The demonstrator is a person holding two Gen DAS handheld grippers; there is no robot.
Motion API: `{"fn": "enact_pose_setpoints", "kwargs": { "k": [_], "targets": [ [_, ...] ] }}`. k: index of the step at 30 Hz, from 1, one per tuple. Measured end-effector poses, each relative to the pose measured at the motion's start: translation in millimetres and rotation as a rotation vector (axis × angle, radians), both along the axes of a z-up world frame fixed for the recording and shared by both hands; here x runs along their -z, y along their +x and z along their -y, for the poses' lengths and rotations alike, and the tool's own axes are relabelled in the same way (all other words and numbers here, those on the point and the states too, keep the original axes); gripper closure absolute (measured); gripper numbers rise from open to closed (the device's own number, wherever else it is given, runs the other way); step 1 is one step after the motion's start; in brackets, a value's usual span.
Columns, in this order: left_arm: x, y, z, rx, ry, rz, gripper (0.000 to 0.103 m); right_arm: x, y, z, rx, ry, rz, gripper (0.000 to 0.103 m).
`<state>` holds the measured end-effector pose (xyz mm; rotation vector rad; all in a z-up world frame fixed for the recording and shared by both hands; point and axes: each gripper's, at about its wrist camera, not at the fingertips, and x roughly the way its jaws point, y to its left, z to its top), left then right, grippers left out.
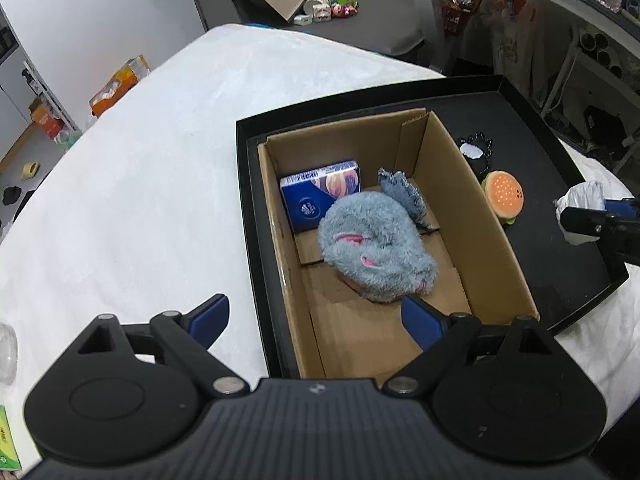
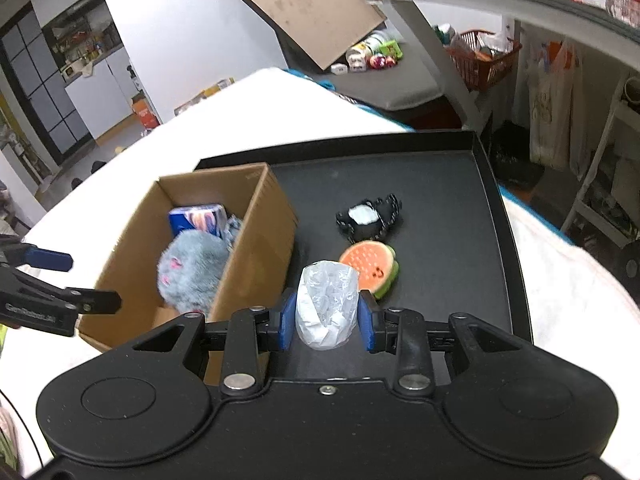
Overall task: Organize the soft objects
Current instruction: 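Carry the white item with the right gripper into the box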
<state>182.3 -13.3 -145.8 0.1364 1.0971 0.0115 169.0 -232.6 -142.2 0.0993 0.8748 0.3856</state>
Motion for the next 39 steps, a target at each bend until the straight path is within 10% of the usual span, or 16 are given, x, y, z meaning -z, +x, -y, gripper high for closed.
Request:
{"fn": "enact_pose_setpoints", "kwargs": {
  "k": [28, 39],
  "targets": [
    [16.5, -5.8, -12.3, 0.017, -0.061, 0.047, 0.025, -46.0, 7.1, -50.8, -0.071, -0.063, 0.071, 0.071],
    [32.6, -8.0, -21.2, -0.019, -0.093, 0.015, 0.061, -45.6, 8.8, -82.3, -0.148, -0.099, 0.064, 0.071]
  ]
}}
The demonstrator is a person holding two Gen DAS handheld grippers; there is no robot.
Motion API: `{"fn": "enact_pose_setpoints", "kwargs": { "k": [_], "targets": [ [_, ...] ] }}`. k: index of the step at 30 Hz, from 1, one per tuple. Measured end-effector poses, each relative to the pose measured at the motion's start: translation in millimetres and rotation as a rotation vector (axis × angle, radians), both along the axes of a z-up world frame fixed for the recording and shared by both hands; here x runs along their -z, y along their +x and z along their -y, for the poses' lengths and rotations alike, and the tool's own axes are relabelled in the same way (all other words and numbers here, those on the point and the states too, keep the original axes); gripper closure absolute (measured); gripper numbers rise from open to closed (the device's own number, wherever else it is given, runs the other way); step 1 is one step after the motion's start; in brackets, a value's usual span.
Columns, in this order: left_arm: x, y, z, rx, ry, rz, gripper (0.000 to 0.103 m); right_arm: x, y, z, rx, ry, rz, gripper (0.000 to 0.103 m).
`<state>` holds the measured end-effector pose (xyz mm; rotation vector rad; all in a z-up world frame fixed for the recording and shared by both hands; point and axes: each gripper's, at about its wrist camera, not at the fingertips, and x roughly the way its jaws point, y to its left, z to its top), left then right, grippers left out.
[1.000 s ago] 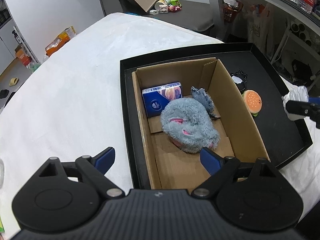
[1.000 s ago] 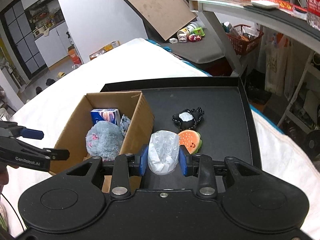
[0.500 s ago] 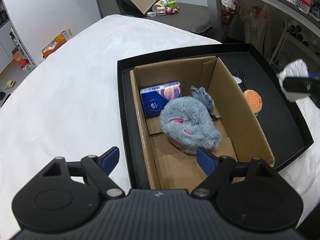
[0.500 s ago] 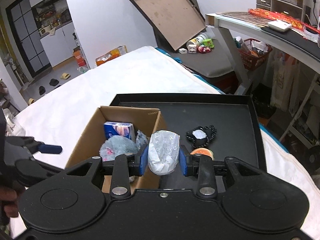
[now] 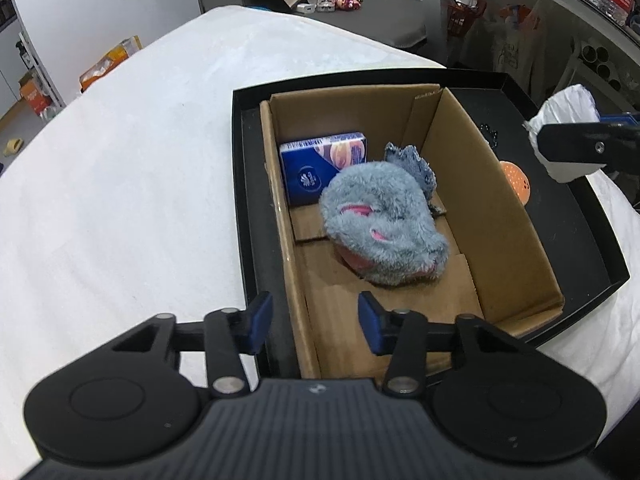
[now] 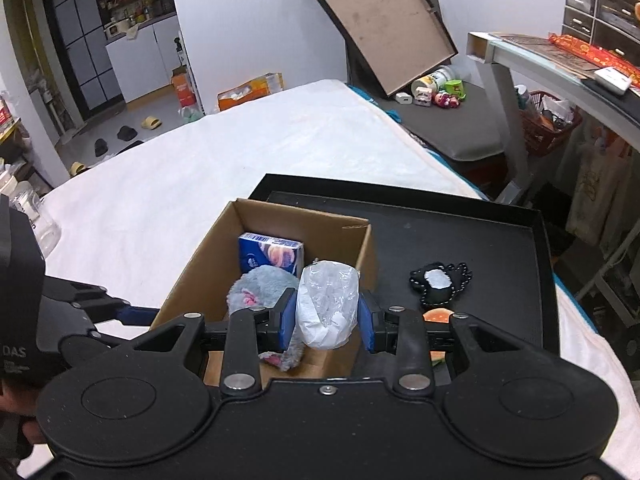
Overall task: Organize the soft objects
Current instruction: 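Carry the white item with the right gripper into the box, then release the white item beside the mouse and withdraw the right gripper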
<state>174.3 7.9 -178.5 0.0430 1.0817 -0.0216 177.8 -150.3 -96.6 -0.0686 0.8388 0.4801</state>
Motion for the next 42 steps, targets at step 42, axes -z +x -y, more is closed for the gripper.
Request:
{"fn": "enact_pose_setpoints", "kwargs": {
  "k": [42],
  "targets": [
    [19.5, -5.0, -3.6, -0.052, 0.023, 0.033, 0.089, 43.9, 16.8, -56.4, -0.111, -0.244, -0.071, 0.065]
  ]
}}
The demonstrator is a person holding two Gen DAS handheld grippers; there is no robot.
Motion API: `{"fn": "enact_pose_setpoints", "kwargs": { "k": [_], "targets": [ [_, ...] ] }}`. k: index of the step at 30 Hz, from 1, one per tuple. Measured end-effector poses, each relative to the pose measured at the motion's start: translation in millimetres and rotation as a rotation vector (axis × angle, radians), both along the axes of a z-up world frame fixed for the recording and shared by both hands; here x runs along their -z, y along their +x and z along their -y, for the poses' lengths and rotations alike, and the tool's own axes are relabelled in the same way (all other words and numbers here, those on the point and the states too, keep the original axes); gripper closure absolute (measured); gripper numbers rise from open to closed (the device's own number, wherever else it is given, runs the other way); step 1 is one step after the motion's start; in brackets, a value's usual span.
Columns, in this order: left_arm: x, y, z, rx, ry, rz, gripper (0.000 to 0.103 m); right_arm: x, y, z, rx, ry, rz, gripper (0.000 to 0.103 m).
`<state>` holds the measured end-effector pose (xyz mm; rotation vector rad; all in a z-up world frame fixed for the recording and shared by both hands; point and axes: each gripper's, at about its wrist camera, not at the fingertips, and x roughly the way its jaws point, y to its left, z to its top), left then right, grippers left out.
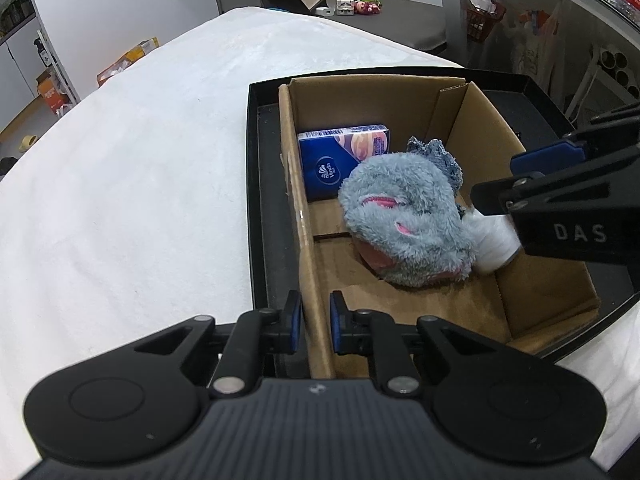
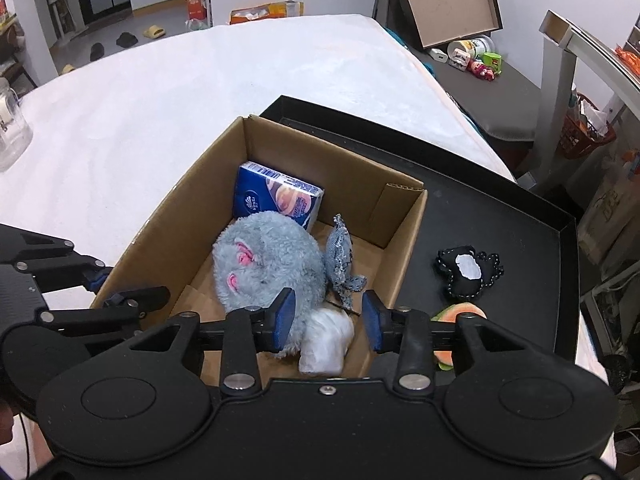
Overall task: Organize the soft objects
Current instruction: 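Release the white item beside the mouse and withdraw the right gripper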
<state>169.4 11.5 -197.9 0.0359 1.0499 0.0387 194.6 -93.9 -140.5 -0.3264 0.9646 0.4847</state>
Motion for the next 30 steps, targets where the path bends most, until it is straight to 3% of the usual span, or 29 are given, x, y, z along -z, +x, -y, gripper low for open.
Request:
{"fn": "enact_pose_setpoints", "kwargs": {
  "k": [4, 7, 19, 22, 24, 30],
  "targets": [
    [0.0, 0.9, 0.0, 0.004, 0.001, -0.002, 0.089, -6.6, -3.7, 6.6, 0.009, 0.029, 0.008, 0.065],
    [-0.7, 1.6, -0.3, 0.009, -0.001, -0.003, 0.089, -13.2, -9.4, 13.5, 0.021, 0.036, 0.03, 0.059],
    [-11.7, 1.3, 5.0, 0.039, 0.02, 0.016, 0.084, -23.3, -15.4, 56.8, 0.111, 0.104, 0.067, 0.059],
    [-14.6, 2.7, 6.3, 0.049, 0.026, 0.009, 0.072, -19.0, -14.3, 66.0, 0.142, 0.124, 0.066, 0.059],
    [-17.9, 3.7, 7.7, 0.066, 0.036, 0.008, 0.054, -15.4, -14.3, 72.3, 0.155, 0.137, 0.061, 0.059],
    [-24.4, 3.7, 10.2, 0.085, 0.065, 0.015, 0.033, -3.1, -12.4, 90.2, 0.199, 0.169, 0.057, 0.057]
  ]
}}
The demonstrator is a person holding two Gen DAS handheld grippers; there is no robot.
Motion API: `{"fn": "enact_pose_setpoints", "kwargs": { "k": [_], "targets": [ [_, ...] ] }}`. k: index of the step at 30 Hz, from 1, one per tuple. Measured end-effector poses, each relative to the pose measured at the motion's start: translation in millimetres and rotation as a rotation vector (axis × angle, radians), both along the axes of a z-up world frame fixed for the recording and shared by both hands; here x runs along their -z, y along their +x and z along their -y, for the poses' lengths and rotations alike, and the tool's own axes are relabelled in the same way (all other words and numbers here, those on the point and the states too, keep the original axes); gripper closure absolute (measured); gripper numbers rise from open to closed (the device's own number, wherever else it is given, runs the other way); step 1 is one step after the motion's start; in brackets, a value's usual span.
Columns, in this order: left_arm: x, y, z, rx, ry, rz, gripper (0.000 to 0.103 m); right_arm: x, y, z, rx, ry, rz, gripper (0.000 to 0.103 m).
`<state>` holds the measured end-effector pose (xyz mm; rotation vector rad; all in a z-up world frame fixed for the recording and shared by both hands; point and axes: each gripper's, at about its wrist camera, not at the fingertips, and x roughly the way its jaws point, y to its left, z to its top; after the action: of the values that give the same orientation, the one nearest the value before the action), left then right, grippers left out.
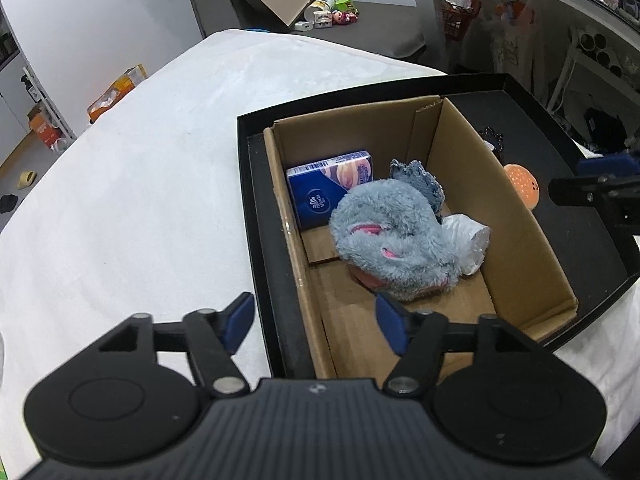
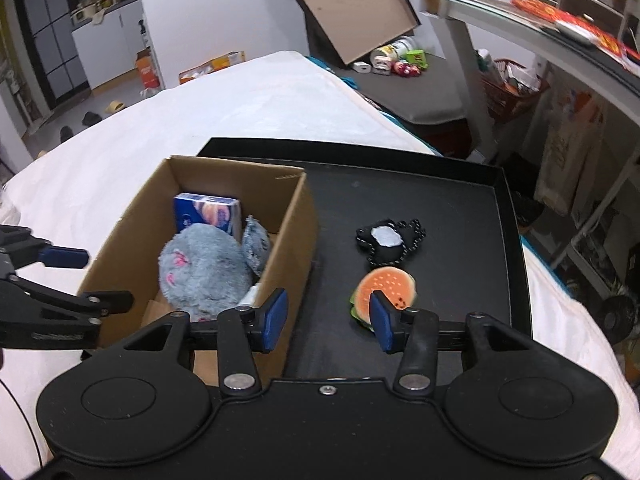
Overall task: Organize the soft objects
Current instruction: 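Release the white item beside the mouse and withdraw the right gripper, then move the right gripper to the burger plush and close on it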
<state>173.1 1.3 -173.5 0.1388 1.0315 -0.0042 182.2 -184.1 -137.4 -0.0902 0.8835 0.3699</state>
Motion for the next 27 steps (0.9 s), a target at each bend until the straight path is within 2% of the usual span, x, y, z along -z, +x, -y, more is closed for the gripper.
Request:
{"fn": "enact_pose_setpoints", "kwargs": {
  "k": [5, 9, 14, 27],
  "targets": [
    [-2.6, 3.8, -4.2, -0.011, -0.008, -0.011, 0.031, 6.3, 0.1, 11.3, 0.022, 0.019, 0.013, 0.049],
    [-7.2, 6.0, -6.8, -0.012, -0.025, -0.018, 0.024, 12.7, 2.8, 17.8, 0.035, 0.039, 0.016, 0.047],
    [-10.8, 8.3, -9.0, -0.026, -0.047, -0.028, 0.023, 24.5, 6.5, 23.3, 0.043, 0.055, -0.002, 0.046],
    [-6.5, 19.9, 8.6, -0.001, 0.032, -0.068, 0.021, 48.8, 18.8, 29.6, 0.065, 0.077, -0.042, 0.04]
  ]
}}
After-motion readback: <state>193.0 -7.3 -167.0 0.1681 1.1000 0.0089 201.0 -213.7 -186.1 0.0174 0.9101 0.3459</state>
